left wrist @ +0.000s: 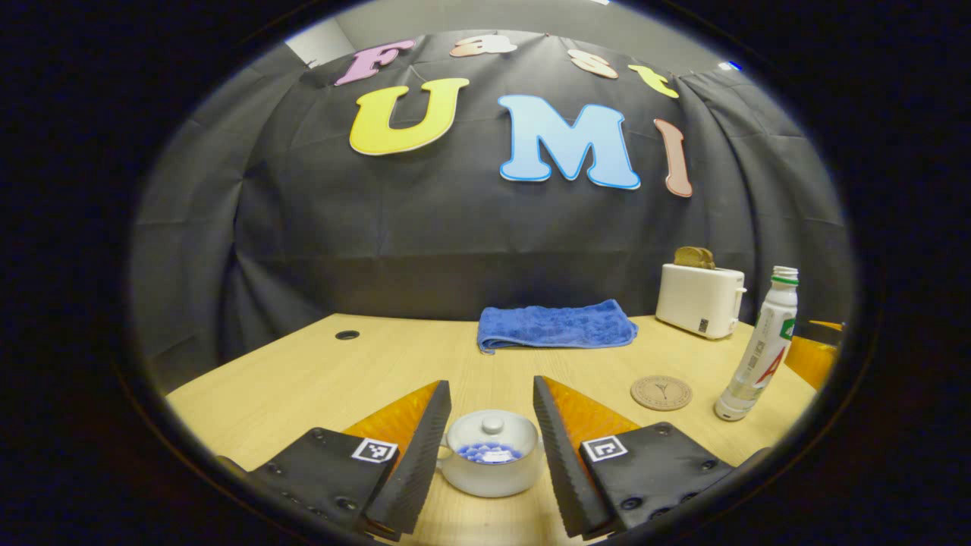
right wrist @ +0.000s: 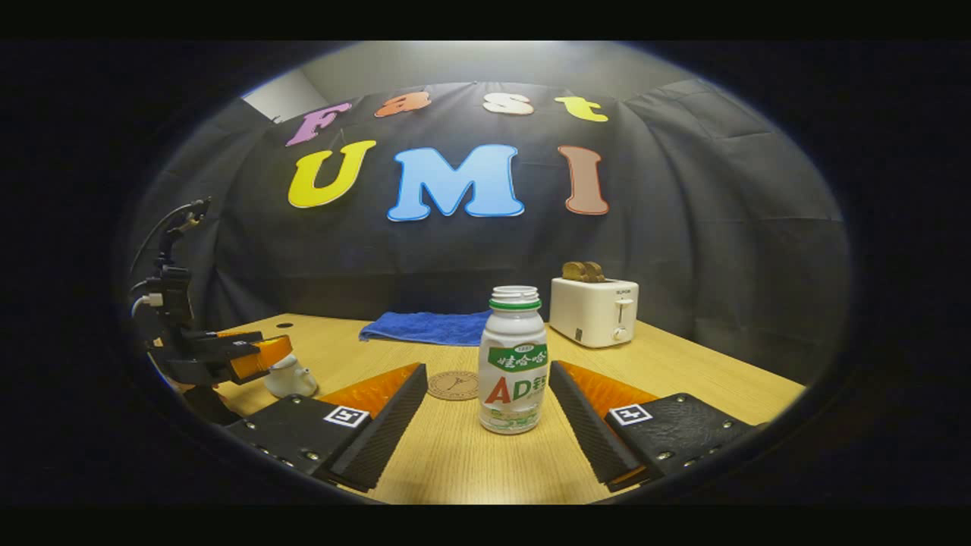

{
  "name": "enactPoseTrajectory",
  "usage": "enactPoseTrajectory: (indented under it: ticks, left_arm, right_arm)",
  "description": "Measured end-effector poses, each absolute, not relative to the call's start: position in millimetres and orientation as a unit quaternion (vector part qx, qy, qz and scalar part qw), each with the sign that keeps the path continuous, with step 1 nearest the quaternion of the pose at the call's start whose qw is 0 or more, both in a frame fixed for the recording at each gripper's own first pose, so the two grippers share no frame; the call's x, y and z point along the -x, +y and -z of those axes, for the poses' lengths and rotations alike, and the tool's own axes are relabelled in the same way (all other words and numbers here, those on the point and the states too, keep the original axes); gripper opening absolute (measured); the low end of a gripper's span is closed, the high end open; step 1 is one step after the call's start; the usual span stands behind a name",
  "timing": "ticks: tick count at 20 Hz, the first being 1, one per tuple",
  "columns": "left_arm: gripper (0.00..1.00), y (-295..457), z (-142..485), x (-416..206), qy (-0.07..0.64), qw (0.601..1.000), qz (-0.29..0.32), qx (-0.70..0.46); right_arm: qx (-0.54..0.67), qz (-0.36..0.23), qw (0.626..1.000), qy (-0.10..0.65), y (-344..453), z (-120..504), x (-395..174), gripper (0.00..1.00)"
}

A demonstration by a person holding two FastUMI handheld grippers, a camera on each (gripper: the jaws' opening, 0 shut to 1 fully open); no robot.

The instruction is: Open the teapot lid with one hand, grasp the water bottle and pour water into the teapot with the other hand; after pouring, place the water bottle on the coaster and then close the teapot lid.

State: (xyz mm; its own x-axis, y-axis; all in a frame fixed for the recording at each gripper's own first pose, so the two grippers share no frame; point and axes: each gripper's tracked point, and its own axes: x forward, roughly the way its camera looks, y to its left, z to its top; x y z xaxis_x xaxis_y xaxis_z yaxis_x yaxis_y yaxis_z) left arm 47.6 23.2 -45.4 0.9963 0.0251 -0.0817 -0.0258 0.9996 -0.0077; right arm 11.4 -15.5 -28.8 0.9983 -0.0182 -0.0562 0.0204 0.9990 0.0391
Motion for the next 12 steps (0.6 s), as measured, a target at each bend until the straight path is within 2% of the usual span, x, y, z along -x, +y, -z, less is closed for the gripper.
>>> enactPoseTrajectory:
  ticks: [4,7,10,12]
  left_arm:
    - [0.71,23.9,51.5,-53.5,0.047,0.999,-0.015,-0.006]
    - [0.71,22.2,53.7,-54.0,0.051,0.998,-0.018,-0.021]
    - [0.63,20.3,60.6,-57.2,0.055,0.998,-0.02,-0.037]
    - [0.64,17.1,59.0,-57.3,0.053,0.997,-0.02,-0.044]
  right_arm:
    - [-0.027,0.015,0.999,0.037,-21.5,38.9,-16.4,0.99]
    - [-0.035,0.016,0.998,0.047,-24.1,47.1,-18.9,0.99]
    - [-0.042,0.018,0.998,0.049,-27.5,49.7,-19.8,0.99]
    - [-0.042,0.021,0.998,0.049,-30.1,51.0,-19.6,0.99]
